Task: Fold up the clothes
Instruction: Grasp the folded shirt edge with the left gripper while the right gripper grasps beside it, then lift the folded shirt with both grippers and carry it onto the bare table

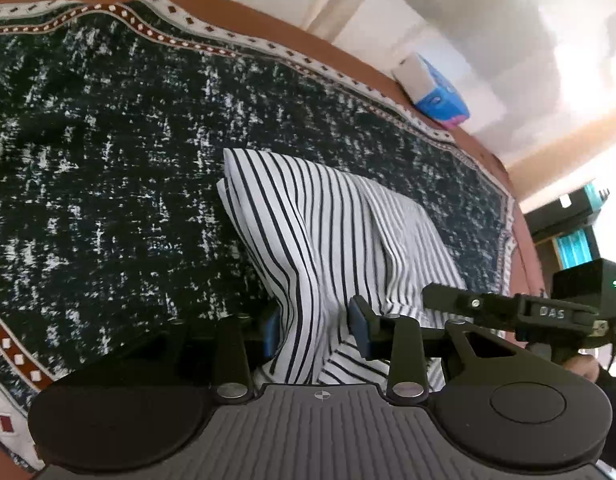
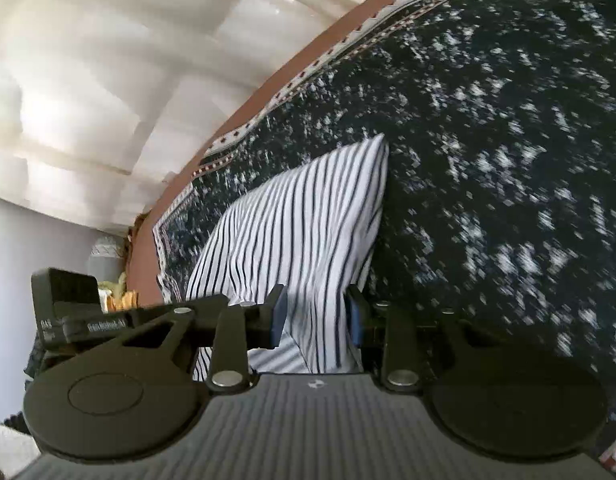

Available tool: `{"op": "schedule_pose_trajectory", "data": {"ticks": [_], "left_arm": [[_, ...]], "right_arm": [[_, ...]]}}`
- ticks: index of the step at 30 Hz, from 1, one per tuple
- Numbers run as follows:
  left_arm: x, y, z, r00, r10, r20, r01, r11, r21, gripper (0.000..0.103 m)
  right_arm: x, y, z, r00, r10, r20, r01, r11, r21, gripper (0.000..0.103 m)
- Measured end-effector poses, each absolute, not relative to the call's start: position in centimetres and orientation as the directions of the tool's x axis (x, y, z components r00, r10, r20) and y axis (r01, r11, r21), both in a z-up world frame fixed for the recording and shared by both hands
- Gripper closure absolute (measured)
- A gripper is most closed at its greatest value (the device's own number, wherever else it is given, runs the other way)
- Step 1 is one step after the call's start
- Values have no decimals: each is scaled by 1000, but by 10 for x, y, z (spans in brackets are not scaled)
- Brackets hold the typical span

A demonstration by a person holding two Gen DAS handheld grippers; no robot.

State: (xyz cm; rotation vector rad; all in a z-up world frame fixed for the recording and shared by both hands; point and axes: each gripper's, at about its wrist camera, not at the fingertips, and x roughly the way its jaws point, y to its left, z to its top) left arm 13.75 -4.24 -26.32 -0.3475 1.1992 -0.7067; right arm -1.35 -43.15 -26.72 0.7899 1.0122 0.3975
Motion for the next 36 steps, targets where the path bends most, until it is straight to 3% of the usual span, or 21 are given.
{"op": "schedule_pose_trajectory", "data": {"ticks": [6,9,10,11,12,13,14,19,28,36], "left_arm": [[139,-37,-264,190,-672,-716,290,735,-613,52],[140,-42,-265,188,-674,-714,276,734,-621,53],[140,-44,-263,190,-677,-711,279,732,-622,59],[139,-46,-261,192,-679,-709,289,729,-620,73],[138,-48,-258,194,-677,-710,308,729,-611,79],[136,-50,-256,197,-672,-714,324,732,-599,96],[134,-51,-253,201,-667,-718,339,735,-588,102],[121,-49,-229,262,-668,-697,378,735,-563,103],[100,-68,-157,319,-767,-557,528,632,-568,103],[76,-147,-117,289,-819,-497,641,551,-535,103]], "right_arm": [[-14,-432,-269,462,653,-600,51,655,754,68],[-12,-433,-274,474,655,-588,75,636,768,74],[-11,-432,-273,474,651,-593,78,640,764,76],[-10,-430,-273,473,645,-600,81,647,758,83],[-8,-427,-271,466,639,-612,78,659,748,93],[-8,-426,-270,463,636,-617,72,667,741,94],[-9,-425,-268,461,633,-622,67,674,736,95],[-21,-422,-243,502,616,-606,28,689,724,97],[-60,-431,-159,651,541,-533,-61,737,674,98],[-96,-492,-108,746,435,-504,-57,796,602,98]]}}
